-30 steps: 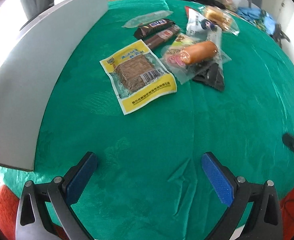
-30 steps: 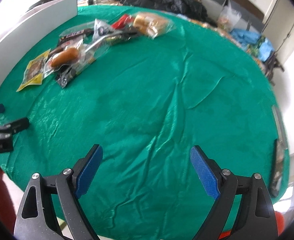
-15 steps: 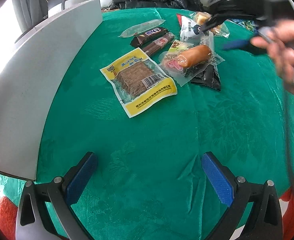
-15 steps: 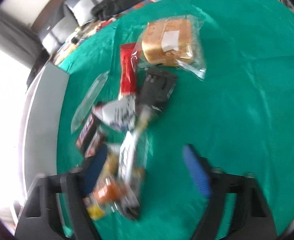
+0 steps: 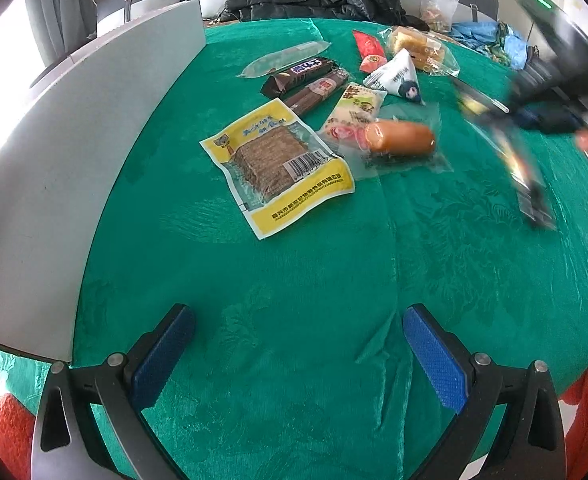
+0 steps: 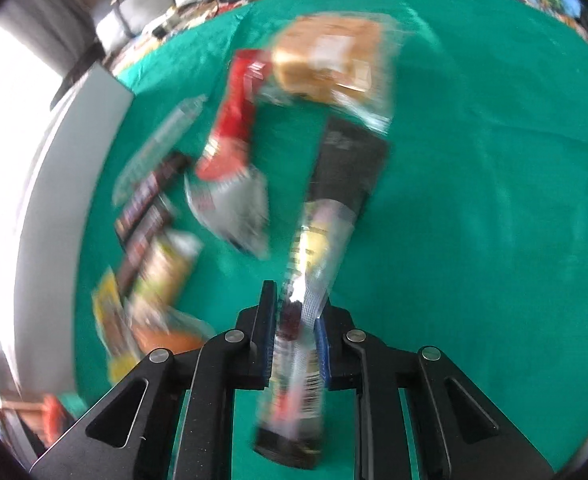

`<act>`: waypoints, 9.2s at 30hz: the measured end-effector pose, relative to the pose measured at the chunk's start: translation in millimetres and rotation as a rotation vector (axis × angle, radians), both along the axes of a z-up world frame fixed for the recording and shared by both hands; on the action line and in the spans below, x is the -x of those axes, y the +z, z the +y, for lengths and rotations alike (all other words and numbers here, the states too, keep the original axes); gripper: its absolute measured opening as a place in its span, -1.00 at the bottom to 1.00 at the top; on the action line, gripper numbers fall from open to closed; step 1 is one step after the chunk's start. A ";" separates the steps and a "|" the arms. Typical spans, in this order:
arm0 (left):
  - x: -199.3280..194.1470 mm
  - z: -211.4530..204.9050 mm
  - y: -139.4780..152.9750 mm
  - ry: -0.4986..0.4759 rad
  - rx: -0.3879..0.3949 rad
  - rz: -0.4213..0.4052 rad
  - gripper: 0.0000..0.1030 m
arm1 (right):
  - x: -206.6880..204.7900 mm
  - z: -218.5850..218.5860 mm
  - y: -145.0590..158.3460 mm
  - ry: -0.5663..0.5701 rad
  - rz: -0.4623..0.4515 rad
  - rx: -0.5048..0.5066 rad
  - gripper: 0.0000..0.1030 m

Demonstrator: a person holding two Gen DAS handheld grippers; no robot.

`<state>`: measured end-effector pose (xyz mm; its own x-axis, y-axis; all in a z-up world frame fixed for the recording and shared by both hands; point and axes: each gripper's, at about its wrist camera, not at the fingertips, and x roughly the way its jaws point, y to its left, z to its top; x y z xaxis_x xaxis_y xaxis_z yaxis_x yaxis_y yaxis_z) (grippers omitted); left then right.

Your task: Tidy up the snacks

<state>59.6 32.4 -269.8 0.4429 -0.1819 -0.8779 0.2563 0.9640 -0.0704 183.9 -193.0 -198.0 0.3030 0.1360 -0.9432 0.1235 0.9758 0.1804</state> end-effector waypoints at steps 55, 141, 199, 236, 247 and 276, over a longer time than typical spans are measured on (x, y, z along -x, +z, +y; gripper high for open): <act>-70.9 -125.1 44.4 -0.673 0.009 0.182 0.94 | 133.4 -65.0 -2.7 -0.075 -0.301 -0.008 0.60; -57.5 228.5 136.5 0.330 0.258 -0.181 0.67 | -2.2 195.8 128.6 0.396 -0.411 -0.031 0.36; -10.2 -21.6 -1.5 0.013 0.026 -0.104 1.00 | 119.8 -39.6 -22.1 0.065 -0.316 0.317 0.68; -11.9 5.2 7.1 0.085 0.062 -0.044 0.99 | 119.8 -39.7 -22.1 0.065 -0.315 0.315 0.70; -73.8 30.6 22.0 0.191 0.174 0.032 0.98 | 119.9 -39.3 -22.2 0.065 -0.315 0.315 0.72; -51.7 29.6 10.9 0.167 0.116 0.012 0.93 | 120.1 -39.5 -22.2 0.064 -0.314 0.313 0.74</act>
